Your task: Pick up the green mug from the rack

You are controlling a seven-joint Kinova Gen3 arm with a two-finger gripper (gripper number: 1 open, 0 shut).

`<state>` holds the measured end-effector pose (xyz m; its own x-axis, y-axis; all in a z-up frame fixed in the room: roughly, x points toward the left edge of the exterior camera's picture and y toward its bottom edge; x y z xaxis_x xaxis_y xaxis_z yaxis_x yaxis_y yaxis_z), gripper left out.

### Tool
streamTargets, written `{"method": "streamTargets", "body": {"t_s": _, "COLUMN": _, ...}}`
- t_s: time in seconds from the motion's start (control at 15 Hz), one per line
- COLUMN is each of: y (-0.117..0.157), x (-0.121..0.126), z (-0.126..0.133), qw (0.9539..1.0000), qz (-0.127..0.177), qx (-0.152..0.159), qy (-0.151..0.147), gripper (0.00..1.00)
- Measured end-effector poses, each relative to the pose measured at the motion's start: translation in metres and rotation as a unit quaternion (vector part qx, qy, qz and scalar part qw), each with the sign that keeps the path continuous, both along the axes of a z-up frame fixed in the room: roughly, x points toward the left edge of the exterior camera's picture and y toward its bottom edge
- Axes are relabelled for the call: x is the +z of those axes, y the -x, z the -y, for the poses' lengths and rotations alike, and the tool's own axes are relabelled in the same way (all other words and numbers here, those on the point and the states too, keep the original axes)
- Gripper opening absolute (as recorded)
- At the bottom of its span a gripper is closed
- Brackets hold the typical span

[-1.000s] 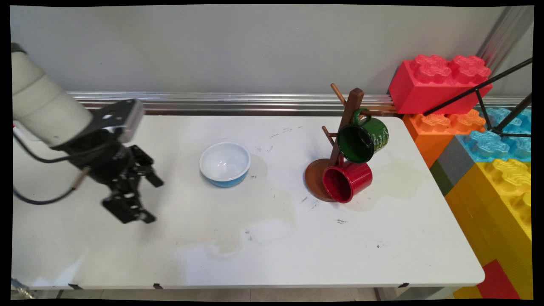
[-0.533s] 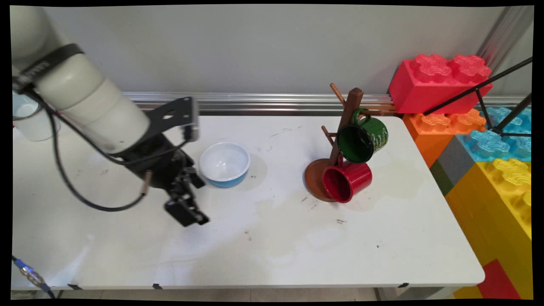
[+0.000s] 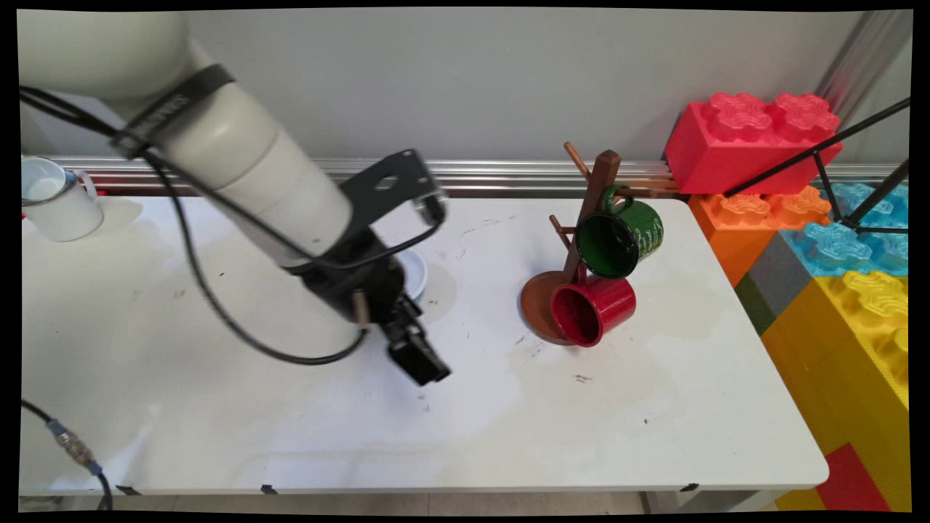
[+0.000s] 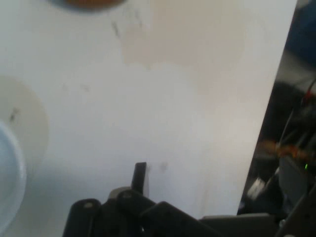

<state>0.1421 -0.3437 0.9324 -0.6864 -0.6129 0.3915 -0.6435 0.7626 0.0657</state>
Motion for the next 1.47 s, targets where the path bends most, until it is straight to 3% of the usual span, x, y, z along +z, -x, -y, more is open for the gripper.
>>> {"method": "streamTargets", "body": {"t_s": 0.33, "y": 0.041, "x": 0.007, "z": 0.016, "qw": 0.9983, "qz": -0.039, "qx": 0.042, "qy": 0.012, "gripper": 1.00}}
{"method": "streamTargets", "body": {"t_s": 0.73, "y": 0.071, "x": 0.010, "z": 0.036, "qw": 0.9909, "qz": -0.101, "qx": 0.082, "qy": 0.033, "gripper": 1.00}}
{"method": "streamTargets", "body": {"t_s": 1.2, "y": 0.096, "x": 0.006, "z": 0.052, "qw": 0.9761, "qz": -0.165, "qx": 0.132, "qy": 0.051, "gripper": 1.00}}
{"method": "streamTargets", "body": {"t_s": 1.47, "y": 0.107, "x": 0.003, "z": 0.056, "qw": 0.9688, "qz": -0.187, "qx": 0.153, "qy": 0.055, "gripper": 1.00}}
